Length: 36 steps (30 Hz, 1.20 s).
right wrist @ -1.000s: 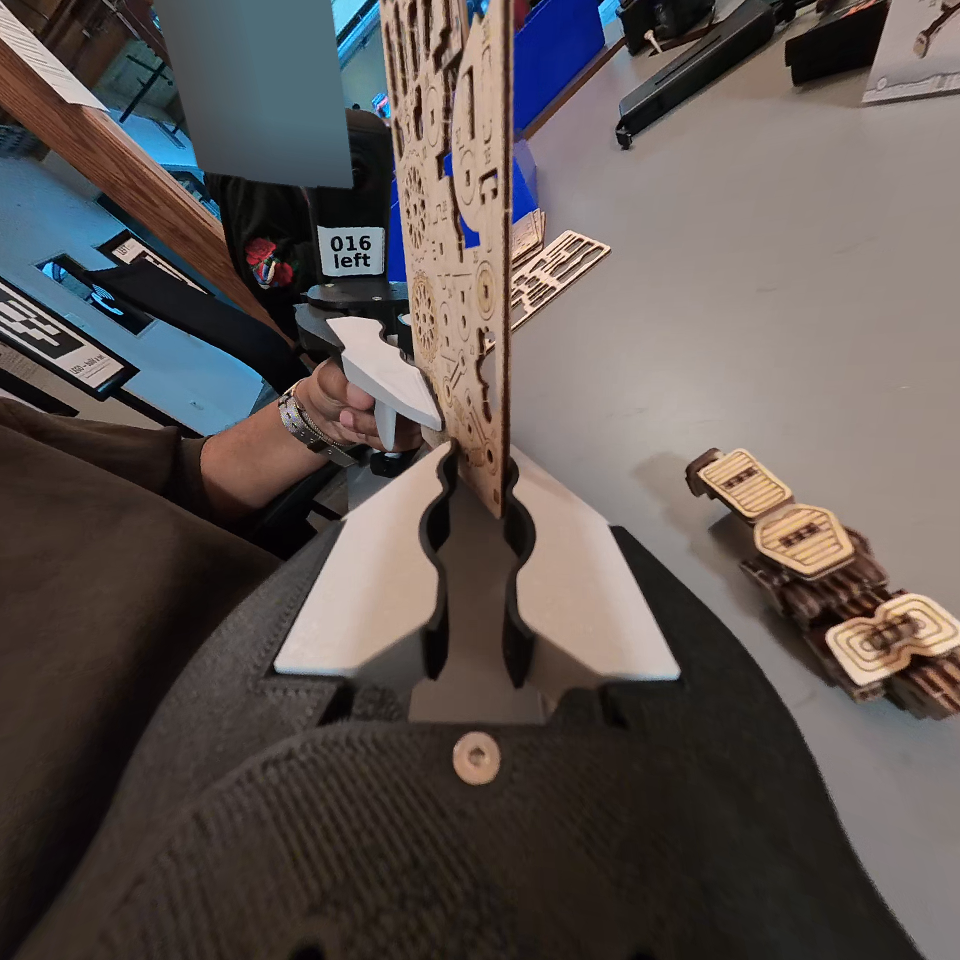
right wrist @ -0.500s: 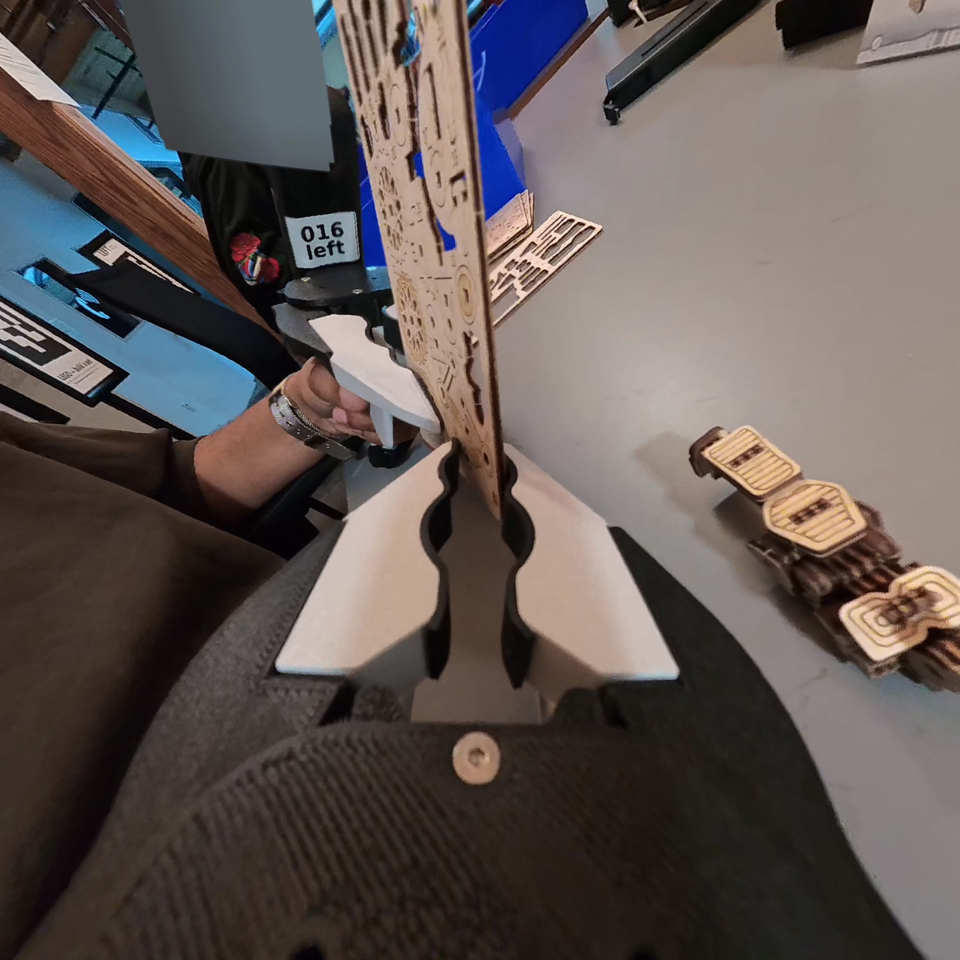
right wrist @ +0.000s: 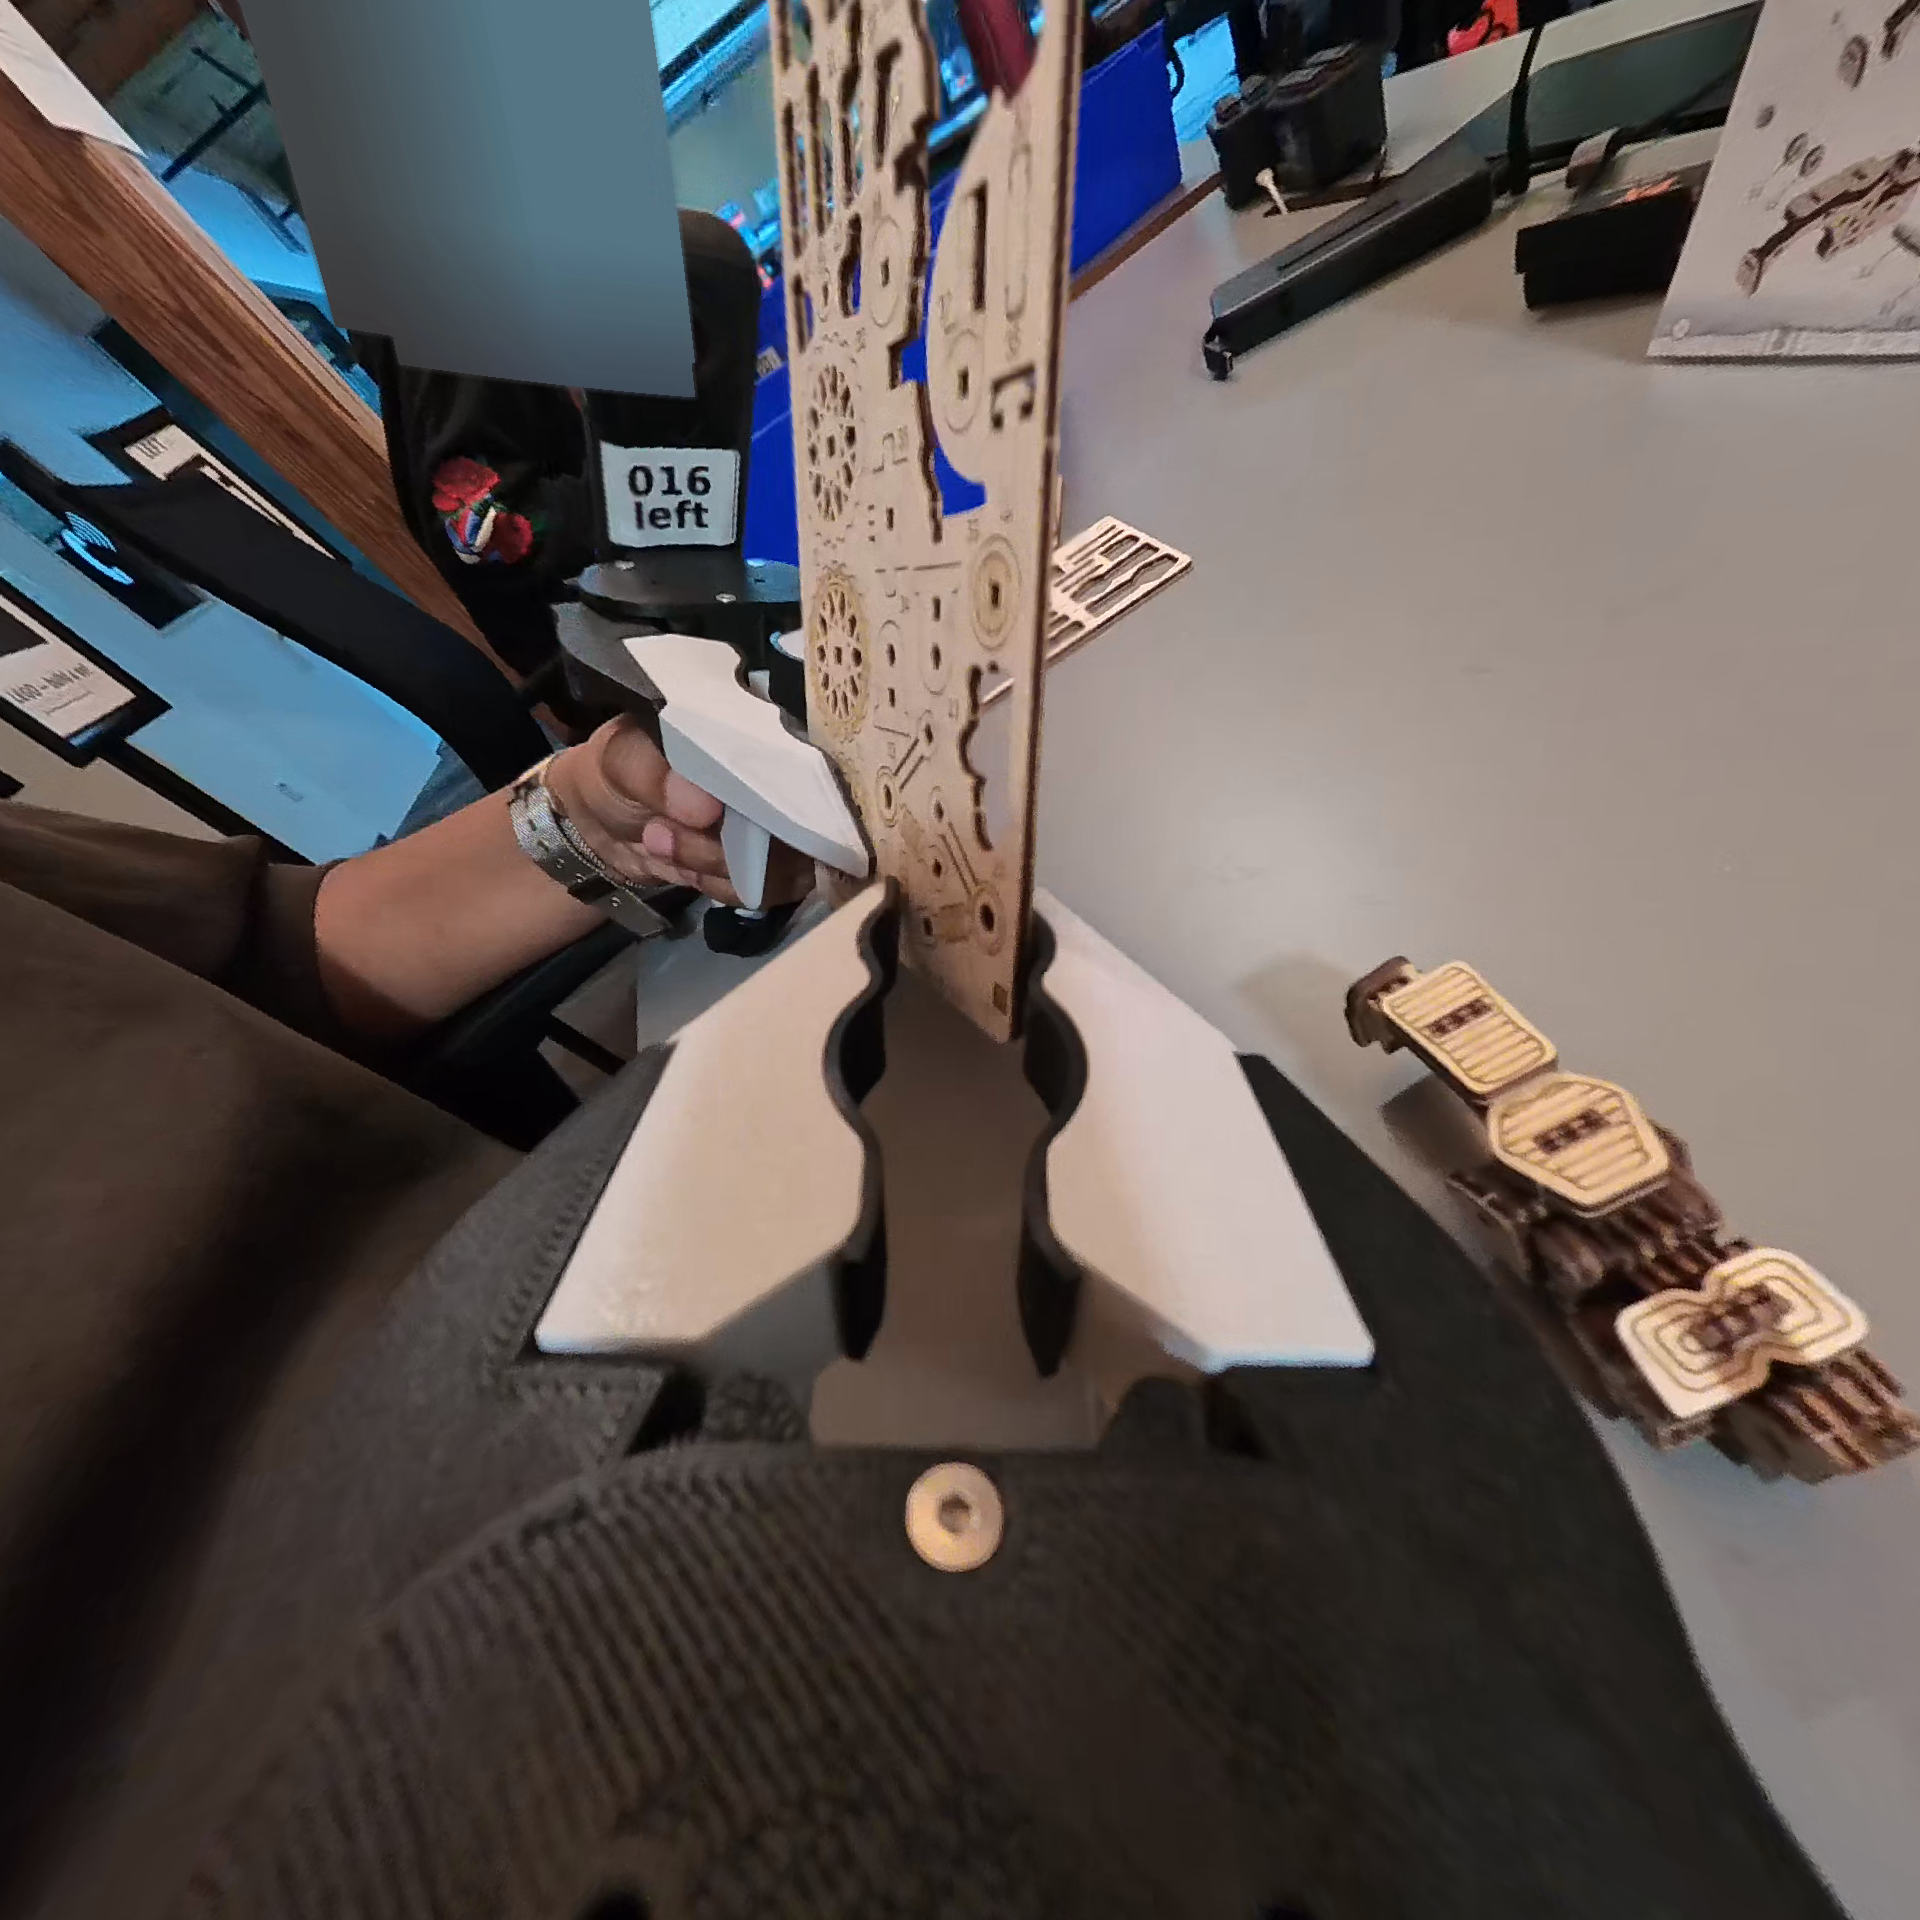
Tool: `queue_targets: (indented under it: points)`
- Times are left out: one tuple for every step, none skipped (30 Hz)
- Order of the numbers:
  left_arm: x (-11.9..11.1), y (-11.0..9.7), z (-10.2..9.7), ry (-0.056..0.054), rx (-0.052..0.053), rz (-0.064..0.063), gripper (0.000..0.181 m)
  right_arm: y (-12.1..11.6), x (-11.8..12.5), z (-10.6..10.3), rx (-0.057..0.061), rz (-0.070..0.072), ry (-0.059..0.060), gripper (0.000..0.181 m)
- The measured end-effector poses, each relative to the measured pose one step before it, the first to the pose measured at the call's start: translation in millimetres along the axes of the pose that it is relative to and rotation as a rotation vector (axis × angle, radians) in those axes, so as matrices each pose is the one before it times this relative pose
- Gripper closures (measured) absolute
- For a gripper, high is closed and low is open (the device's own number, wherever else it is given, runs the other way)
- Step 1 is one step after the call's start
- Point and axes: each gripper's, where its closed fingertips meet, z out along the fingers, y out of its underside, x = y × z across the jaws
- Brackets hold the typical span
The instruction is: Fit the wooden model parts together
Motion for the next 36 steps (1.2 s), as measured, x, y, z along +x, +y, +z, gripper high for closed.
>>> queue_targets:
  points:
    - [-0.21,1.43,-0.09,0.0024,-0.0077,0.0016,0.181,-1.43,-1.68,-0.31,0.0101,0.0086,-0.0094,0.159]
    - [0.12,1.21,-0.03,0.0026,-0.0065,0.0035,0.181,-1.82,-2.22,-0.81,0.0109,0.0152,-0.0173,0.157]
    - [0.60,0.83,0.13,0.0057,-0.0057,0.0007,0.181,-1.30,-1.07,-1.06,0.0078,0.0181,-0.0144,0.156]
    - [0.41,0.58,0.05,0.0041,-0.0037,-0.0003,0.181,-1.04,-0.40,-1.03,0.0047,0.0160,-0.0125,0.155]
    - [-0.04,0.31,-0.04,0.0016,-0.0014,-0.0013,0.181,-0.36,-0.27,-0.78,-0.0005,0.0114,-0.0100,0.154]
    - [0.21,0.25,-0.15,0.0040,-0.0009,-0.0028,0.181,0.00,-0.15,-0.66,-0.0045,0.0035,-0.0065,0.153]
    - [0.25,-0.15,-0.30,0.0042,0.0019,-0.0043,0.181,0.43,-0.22,-0.37,-0.0062,-0.0059,-0.0026,0.153]
    - [0.43,-0.31,-0.28,0.0062,0.0020,-0.0053,0.181,1.21,0.22,-0.06,-0.0105,-0.0114,0.0035,0.153]
    - [0.48,-0.20,-0.20,0.0058,0.0012,-0.0041,0.181,1.92,0.38,0.27,-0.0131,-0.0143,0.0058,0.154]
    - [0.34,0.24,-0.09,0.0037,-0.0007,-0.0022,0.181,2.14,0.13,0.84,-0.0137,-0.0158,0.0066,0.154]
    - [0.02,0.50,0.14,0.0010,-0.0029,0.0000,0.181,2.22,-0.25,0.96,-0.0135,-0.0174,0.0053,0.157]
    - [-0.31,0.33,0.32,-0.0036,-0.0018,0.0026,0.181,2.02,-0.60,0.94,-0.0120,-0.0195,0.0052,0.162]
    - [-0.15,-0.33,0.22,-0.0045,0.0011,0.0048,0.181,1.02,0.65,0.52,-0.0060,-0.0193,0.0139,0.163]
    - [0.48,-0.15,0.14,-0.0016,-0.0004,0.0036,0.181,0.36,0.77,-0.15,-0.0022,-0.0201,0.0134,0.166]
    - [0.40,0.05,0.24,-0.0019,-0.0020,0.0047,0.181,-0.15,-0.04,-0.35,0.0000,-0.0132,0.0041,0.166]
    - [0.03,0.32,0.26,-0.0028,-0.0020,0.0036,0.181,0.18,0.16,-0.16,-0.0019,-0.0007,0.0011,0.166]
    - [-0.33,0.57,0.18,-0.0024,-0.0032,0.0014,0.181,0.65,0.39,0.10,-0.0022,0.0075,-0.0005,0.165]
    - [-0.35,0.98,0.35,-0.0010,-0.0050,-0.0009,0.181,0.88,0.64,0.35,-0.0032,0.0115,-0.0006,0.165]
    - [-0.37,0.86,0.36,-0.0012,-0.0047,-0.0001,0.181,0.88,0.52,0.64,-0.0040,0.0111,-0.0001,0.164]
    - [-0.36,0.96,0.51,-0.0023,-0.0052,0.0014,0.181,0.77,0.34,0.51,-0.0035,0.0069,0.0002,0.164]
    - [-0.44,0.78,0.35,-0.0054,-0.0053,0.0046,0.181,0.70,0.38,0.38,-0.0024,0.0029,0.0034,0.164]
    - [-0.51,0.64,0.21,-0.0058,-0.0044,0.0062,0.181,0.59,0.57,0.19,-0.0025,0.0010,0.0045,0.164]
    - [-0.01,0.21,0.10,-0.0023,-0.0018,0.0032,0.181,0.20,0.09,-0.05,-0.0010,0.0015,0.0023,0.164]
    - [0.09,-0.14,0.01,0.0003,0.0005,0.0000,0.181,-0.09,0.08,-0.13,0.0010,0.0026,0.0001,0.164]
    - [0.07,0.10,0.14,0.0004,-0.0001,-0.0001,0.181,-0.06,-0.02,-0.14,0.0014,0.0050,-0.0014,0.164]
    - [-0.11,0.06,0.04,-0.0002,-0.0007,0.0008,0.181,-0.05,0.00,-0.03,0.0017,0.0070,-0.0023,0.164]
    - [0.02,0.23,0.21,0.0000,-0.0009,0.0005,0.181,-0.49,0.07,-0.06,0.0031,0.0081,-0.0031,0.164]
    - [0.18,0.11,0.14,0.0004,-0.0004,0.0003,0.181,-0.63,-0.14,-0.25,0.0045,0.0081,-0.0034,0.165]
    - [0.12,-0.06,0.24,0.0000,0.0000,0.0007,0.181,-0.67,-0.02,-0.30,0.0041,0.0073,-0.0026,0.165]
    - [0.06,0.07,0.16,-0.0016,-0.0006,0.0017,0.181,-0.15,0.20,-0.15,0.0014,0.0064,-0.0012,0.165]
    - [-0.28,0.18,0.17,-0.0024,-0.0014,0.0027,0.181,0.20,0.18,0.01,-0.0006,0.0049,-0.0004,0.165]
    - [-0.23,0.35,0.02,-0.0025,-0.0024,0.0023,0.181,0.37,0.35,0.12,-0.0020,0.0034,0.0006,0.165]
    - [-0.36,0.51,0.20,-0.0031,-0.0031,0.0025,0.181,0.46,0.37,0.16,-0.0025,0.0037,0.0014,0.165]
    - [-0.47,0.36,0.14,-0.0036,-0.0021,0.0023,0.181,0.54,0.41,0.17,-0.0020,0.0053,0.0013,0.165]
    - [-0.40,0.20,0.21,-0.0040,-0.0004,0.0020,0.181,0.34,0.56,0.13,-0.0008,0.0084,0.0005,0.165]
    - [-0.40,-0.05,0.28,-0.0045,-0.0001,0.0023,0.181,0.19,0.55,0.06,-0.0004,0.0098,-0.0002,0.165]
